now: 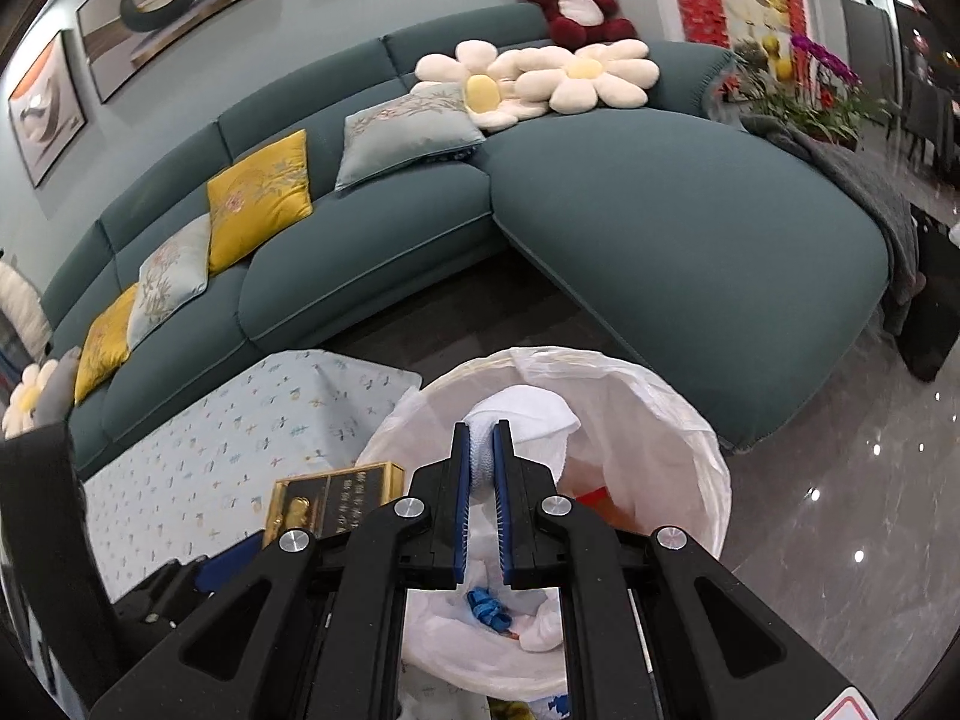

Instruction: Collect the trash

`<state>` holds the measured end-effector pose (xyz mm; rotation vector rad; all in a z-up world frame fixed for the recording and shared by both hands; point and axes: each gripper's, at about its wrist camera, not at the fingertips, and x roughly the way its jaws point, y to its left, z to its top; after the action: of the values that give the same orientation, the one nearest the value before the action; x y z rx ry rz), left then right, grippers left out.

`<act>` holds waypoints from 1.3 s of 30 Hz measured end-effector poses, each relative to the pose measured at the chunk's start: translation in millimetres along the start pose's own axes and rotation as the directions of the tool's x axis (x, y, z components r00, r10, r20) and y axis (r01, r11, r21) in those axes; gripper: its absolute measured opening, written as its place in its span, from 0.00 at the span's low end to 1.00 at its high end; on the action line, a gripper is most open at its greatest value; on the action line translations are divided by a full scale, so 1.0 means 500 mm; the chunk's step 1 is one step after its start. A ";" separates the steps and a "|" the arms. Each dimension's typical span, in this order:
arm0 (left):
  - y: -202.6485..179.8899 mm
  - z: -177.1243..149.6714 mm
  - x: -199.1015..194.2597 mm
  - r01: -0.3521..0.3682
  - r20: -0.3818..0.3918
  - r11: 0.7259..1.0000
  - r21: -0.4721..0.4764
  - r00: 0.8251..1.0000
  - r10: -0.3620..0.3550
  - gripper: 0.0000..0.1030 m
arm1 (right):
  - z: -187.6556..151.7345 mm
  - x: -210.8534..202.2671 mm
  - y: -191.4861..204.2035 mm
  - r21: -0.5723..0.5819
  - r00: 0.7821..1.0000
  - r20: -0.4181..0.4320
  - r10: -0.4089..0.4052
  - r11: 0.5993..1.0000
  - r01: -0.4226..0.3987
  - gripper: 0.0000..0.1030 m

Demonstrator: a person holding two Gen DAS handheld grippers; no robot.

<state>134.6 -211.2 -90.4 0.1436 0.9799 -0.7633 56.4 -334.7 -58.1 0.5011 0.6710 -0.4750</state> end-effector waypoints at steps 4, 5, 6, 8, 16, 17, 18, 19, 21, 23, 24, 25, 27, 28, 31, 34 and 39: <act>-0.009 0.003 0.019 -0.003 -0.012 1.000 -0.001 1.000 0.003 0.88 | -0.002 0.007 -0.008 0.021 1.000 -0.009 0.001 1.000 -0.001 0.07; -0.010 0.003 0.021 -0.004 -0.014 1.000 -0.001 1.000 0.004 0.88 | -0.002 0.009 -0.007 0.019 1.000 -0.009 0.001 1.000 -0.001 0.07; -0.009 0.004 0.023 -0.006 -0.015 1.000 -0.002 1.000 0.006 0.88 | -0.003 0.010 -0.005 0.019 1.000 -0.010 0.001 1.000 -0.001 0.07; -0.008 0.002 0.025 -0.007 -0.017 1.000 -0.004 1.000 0.006 0.88 | -0.004 0.013 -0.008 0.027 1.000 -0.015 0.002 1.000 -0.001 0.07; -0.002 0.006 0.028 -0.026 -0.026 0.999 -0.026 0.999 0.026 0.88 | -0.004 0.013 -0.019 0.057 1.000 -0.014 -0.018 0.998 0.019 0.16; -0.002 0.006 0.026 -0.028 -0.024 0.999 -0.028 0.999 0.027 0.88 | -0.004 0.015 -0.019 0.060 1.000 -0.016 -0.015 0.998 0.016 0.16; -0.001 0.006 0.025 -0.029 -0.023 0.999 -0.028 0.999 0.028 0.88 | -0.005 0.015 -0.017 0.058 1.000 -0.017 -0.011 0.998 0.012 0.16; 0.000 0.006 0.023 -0.030 -0.021 0.999 -0.028 0.999 0.029 0.88 | -0.005 0.014 -0.014 0.053 1.000 -0.016 -0.013 0.998 0.013 0.16; 0.003 0.006 0.018 -0.034 -0.017 0.999 -0.033 0.999 0.034 0.88 | -0.004 0.013 -0.010 0.046 1.000 -0.017 -0.006 0.999 0.007 0.17; 0.007 0.006 0.013 -0.040 -0.013 0.999 -0.036 0.999 0.039 0.88 | -0.004 0.011 -0.006 0.035 1.000 -0.019 0.000 0.999 0.000 0.19; 0.010 0.006 0.009 -0.047 -0.010 0.998 -0.036 0.999 0.046 0.88 | -0.004 0.010 -0.005 0.029 1.000 -0.020 0.001 1.000 -0.001 0.22; 0.013 0.005 0.005 -0.056 -0.006 0.998 -0.037 0.998 0.056 0.88 | -0.004 0.009 -0.003 0.024 1.000 -0.021 0.005 1.000 -0.004 0.23; 0.019 0.003 -0.002 -0.066 -0.003 0.997 -0.044 0.998 0.066 0.88 | -0.004 0.010 -0.003 0.021 1.000 -0.026 0.008 1.000 -0.007 0.24; 0.024 0.002 -0.005 -0.072 -0.003 0.996 -0.049 0.997 0.072 0.88 | -0.004 0.009 -0.003 0.020 1.000 -0.028 0.009 1.000 -0.009 0.25; 0.032 -0.001 -0.016 -0.085 -0.001 0.995 -0.059 0.996 0.085 0.88 | -0.002 0.007 -0.001 0.012 1.000 -0.028 0.005 1.000 -0.005 0.26; 0.035 -0.004 -0.028 -0.096 0.005 0.994 -0.059 0.995 0.097 0.88 | -0.001 0.002 0.002 -0.003 1.000 -0.028 -0.005 1.000 0.005 0.30; 0.033 -0.011 -0.047 -0.112 0.012 0.992 -0.056 0.994 0.113 0.88 | -0.003 -0.010 0.007 -0.024 0.999 -0.036 -0.006 1.000 0.005 0.33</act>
<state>133.7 -184.5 -78.8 0.1430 0.9691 -0.6326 54.2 -329.7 -54.6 0.4863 0.7123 -0.4635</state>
